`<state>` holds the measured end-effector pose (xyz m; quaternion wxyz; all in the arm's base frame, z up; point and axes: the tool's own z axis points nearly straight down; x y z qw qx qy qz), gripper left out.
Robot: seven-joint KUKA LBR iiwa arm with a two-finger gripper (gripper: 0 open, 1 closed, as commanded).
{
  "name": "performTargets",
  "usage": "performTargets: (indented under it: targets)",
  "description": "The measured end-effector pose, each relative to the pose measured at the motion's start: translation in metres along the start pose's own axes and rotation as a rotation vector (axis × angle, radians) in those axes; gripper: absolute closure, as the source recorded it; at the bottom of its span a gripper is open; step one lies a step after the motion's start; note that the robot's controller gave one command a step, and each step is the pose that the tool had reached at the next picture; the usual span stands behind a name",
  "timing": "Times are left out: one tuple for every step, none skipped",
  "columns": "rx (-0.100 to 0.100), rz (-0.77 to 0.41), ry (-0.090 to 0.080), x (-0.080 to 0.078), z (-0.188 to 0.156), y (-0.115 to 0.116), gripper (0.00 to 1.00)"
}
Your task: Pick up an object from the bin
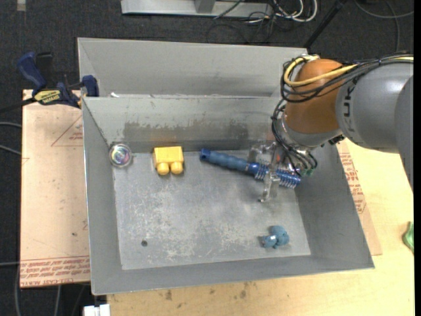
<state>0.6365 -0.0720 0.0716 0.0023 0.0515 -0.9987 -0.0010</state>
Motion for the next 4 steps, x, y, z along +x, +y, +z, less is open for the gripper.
performTargets:
  targets:
    - [0.002,-0.174,-0.005,0.041,0.002,-0.003,0.00]
    - [0.001,-0.173,-0.005,0.041,0.003,-0.002,1.00]
    - [0.005,-0.196,-0.014,0.051,-0.127,0.016,1.00]
    - [0.006,-0.181,-0.015,0.045,-0.204,0.009,1.00]
